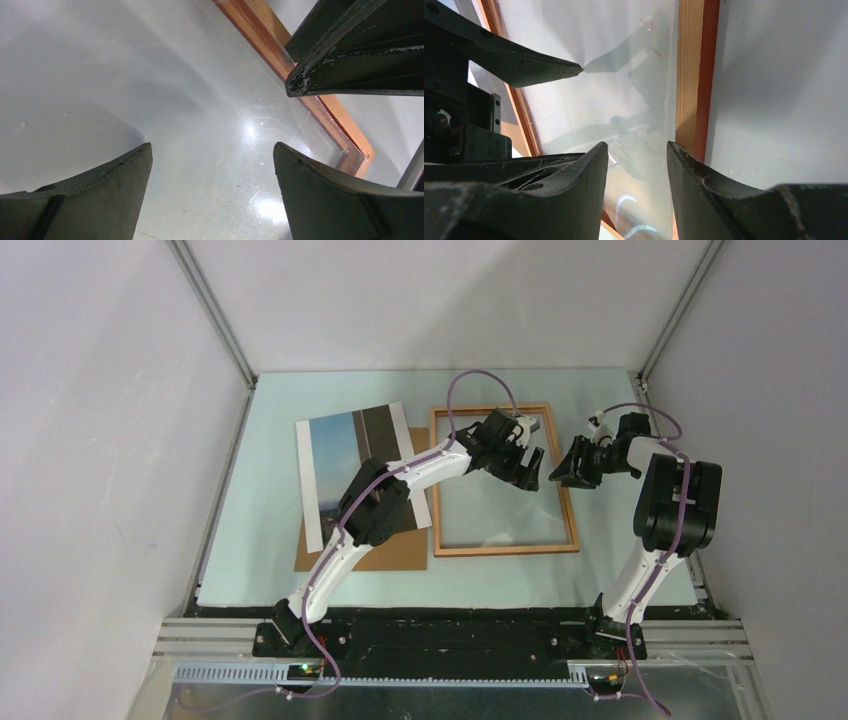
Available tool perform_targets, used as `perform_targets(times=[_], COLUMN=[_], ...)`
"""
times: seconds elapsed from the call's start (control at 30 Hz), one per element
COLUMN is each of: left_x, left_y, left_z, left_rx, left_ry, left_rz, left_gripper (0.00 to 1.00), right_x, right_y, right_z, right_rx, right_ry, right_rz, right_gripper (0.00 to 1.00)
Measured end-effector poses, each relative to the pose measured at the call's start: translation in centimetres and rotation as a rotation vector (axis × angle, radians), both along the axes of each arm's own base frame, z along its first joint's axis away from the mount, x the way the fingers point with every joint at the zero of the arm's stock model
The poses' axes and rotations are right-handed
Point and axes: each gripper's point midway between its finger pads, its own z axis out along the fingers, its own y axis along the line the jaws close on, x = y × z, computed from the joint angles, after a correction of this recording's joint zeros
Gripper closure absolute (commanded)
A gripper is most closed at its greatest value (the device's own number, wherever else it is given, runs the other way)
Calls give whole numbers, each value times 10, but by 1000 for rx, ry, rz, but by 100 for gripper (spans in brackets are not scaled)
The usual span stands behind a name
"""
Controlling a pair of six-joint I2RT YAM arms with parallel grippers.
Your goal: Put the photo into the frame
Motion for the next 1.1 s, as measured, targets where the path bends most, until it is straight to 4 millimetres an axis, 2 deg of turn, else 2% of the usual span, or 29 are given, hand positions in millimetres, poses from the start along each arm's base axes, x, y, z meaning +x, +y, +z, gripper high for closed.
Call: perform_targets(times=[0.7,0.9,1.1], left_x=[0,-5,-12], left_y=[1,9,20], left_z=[1,3,22], left_rx=[5,30,41], left_ry=[0,6,2], left_rz=[2,6,10], left_gripper=[0,0,0], right_x=[1,2,4], right_y=[-11,-14,-18], right_z=[17,16,14], right_rx=[-69,-88,-117], right_ry=[-67,-73,-79], right_rz=[8,8,3], right_gripper=[44,42,43])
